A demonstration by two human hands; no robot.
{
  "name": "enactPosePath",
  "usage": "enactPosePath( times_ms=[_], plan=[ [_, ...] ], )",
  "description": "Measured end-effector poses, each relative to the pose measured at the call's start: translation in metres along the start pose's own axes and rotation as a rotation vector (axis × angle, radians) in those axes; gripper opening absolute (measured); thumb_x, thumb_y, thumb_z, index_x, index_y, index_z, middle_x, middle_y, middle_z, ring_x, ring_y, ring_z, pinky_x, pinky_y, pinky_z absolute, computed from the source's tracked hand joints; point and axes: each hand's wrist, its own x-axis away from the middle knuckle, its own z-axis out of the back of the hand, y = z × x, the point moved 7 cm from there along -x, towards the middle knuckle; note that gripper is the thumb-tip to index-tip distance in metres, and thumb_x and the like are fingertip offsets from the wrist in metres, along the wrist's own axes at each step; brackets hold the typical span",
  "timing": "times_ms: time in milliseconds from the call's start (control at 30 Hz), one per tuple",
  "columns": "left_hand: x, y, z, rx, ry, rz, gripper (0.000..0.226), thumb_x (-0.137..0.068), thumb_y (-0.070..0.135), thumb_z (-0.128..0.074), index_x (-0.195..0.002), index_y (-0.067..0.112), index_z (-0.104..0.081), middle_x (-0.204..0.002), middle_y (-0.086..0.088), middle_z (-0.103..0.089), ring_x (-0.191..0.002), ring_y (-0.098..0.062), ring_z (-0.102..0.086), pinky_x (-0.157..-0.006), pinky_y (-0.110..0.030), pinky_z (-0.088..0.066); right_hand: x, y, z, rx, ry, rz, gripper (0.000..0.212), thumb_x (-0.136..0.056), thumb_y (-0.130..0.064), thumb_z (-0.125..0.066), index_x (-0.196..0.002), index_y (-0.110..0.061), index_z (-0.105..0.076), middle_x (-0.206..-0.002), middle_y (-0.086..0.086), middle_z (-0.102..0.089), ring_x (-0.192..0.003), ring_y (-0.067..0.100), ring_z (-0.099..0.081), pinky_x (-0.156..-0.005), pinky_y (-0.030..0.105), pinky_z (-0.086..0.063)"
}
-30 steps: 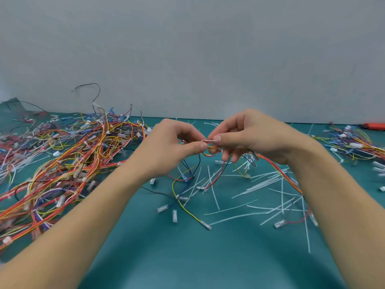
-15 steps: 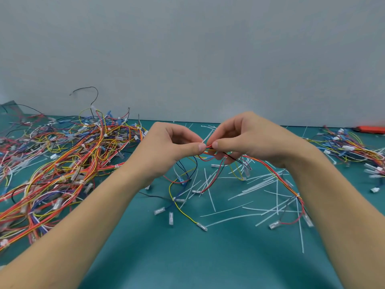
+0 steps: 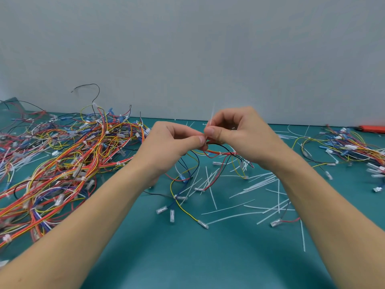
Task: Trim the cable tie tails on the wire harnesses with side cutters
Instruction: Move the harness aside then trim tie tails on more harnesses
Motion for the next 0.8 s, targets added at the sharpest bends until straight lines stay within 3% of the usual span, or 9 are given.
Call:
enactPosePath(
  times_ms=[133, 367, 433, 567, 700, 800],
  plan=[
    [0.000, -0.002, -0.002, -0.022, -0.034, 0.050, 0.007, -0.090, 0.022, -0.076, -0.089, 0.018, -0.082, -0.085, -0.001, -0.081, -0.083, -0.005, -0.068, -0.072, -0.029, -0.046, 0.000, 0.002, -0.005, -0.029, 0.014, -0.021, 0.018, -0.093, -0.005, -0.074, -0.079, -0.015, -0.072, -0.072, 0.002, -0.071, -0.069, 0.015, -0.064, -0.076, 0.047, -0.059],
    [0.002, -0.006, -0.006, -0.057, -0.084, 0.093, 0.013, -0.095, 0.025, -0.070, -0.090, 0.020, -0.081, -0.086, 0.002, -0.081, -0.091, -0.005, -0.072, -0.072, -0.030, -0.043, 0.000, 0.003, -0.005, -0.060, 0.020, -0.043, 0.018, -0.093, -0.003, -0.073, -0.079, -0.013, -0.071, -0.066, -0.002, -0.069, -0.065, 0.013, -0.063, -0.069, 0.038, -0.059],
    [0.002, -0.006, -0.006, -0.058, -0.086, 0.084, 0.012, -0.094, 0.027, -0.072, -0.092, 0.020, -0.081, -0.087, 0.002, -0.081, -0.091, -0.004, -0.072, -0.071, -0.026, -0.045, 0.001, 0.002, -0.005, -0.040, 0.018, -0.032, 0.019, -0.093, -0.002, -0.073, -0.078, -0.014, -0.071, -0.067, 0.000, -0.070, -0.065, 0.013, -0.063, -0.068, 0.039, -0.058],
    [0.002, -0.002, -0.007, -0.032, -0.064, 0.023, 0.005, -0.089, 0.015, -0.076, -0.087, 0.013, -0.080, -0.082, -0.001, -0.080, -0.070, 0.005, -0.067, -0.059, -0.003, -0.042, 0.001, -0.003, -0.007, 0.005, 0.007, -0.015, 0.023, -0.091, -0.001, -0.073, -0.075, -0.017, -0.070, -0.075, 0.010, -0.073, -0.069, 0.017, -0.064, -0.073, 0.046, -0.059],
    [0.002, 0.000, -0.010, -0.005, -0.057, 0.000, 0.016, -0.087, 0.008, -0.076, -0.074, 0.016, -0.074, -0.079, -0.003, -0.080, -0.065, 0.004, -0.067, -0.056, -0.002, -0.041, 0.000, -0.005, -0.009, 0.025, 0.049, -0.006, 0.027, -0.089, 0.000, -0.072, -0.070, -0.019, -0.067, -0.066, -0.007, -0.068, -0.064, 0.006, -0.059, -0.067, 0.029, -0.052],
    [0.004, 0.002, -0.013, 0.016, -0.034, -0.023, 0.016, -0.087, 0.005, -0.076, -0.075, 0.014, -0.072, -0.078, -0.002, -0.079, -0.064, 0.003, -0.067, -0.055, -0.004, -0.041, 0.000, -0.003, -0.009, -0.010, 0.097, -0.019, 0.027, -0.088, 0.002, -0.070, -0.069, -0.017, -0.064, -0.065, -0.005, -0.065, -0.065, 0.012, -0.058, -0.067, 0.038, -0.052]
  ],
)
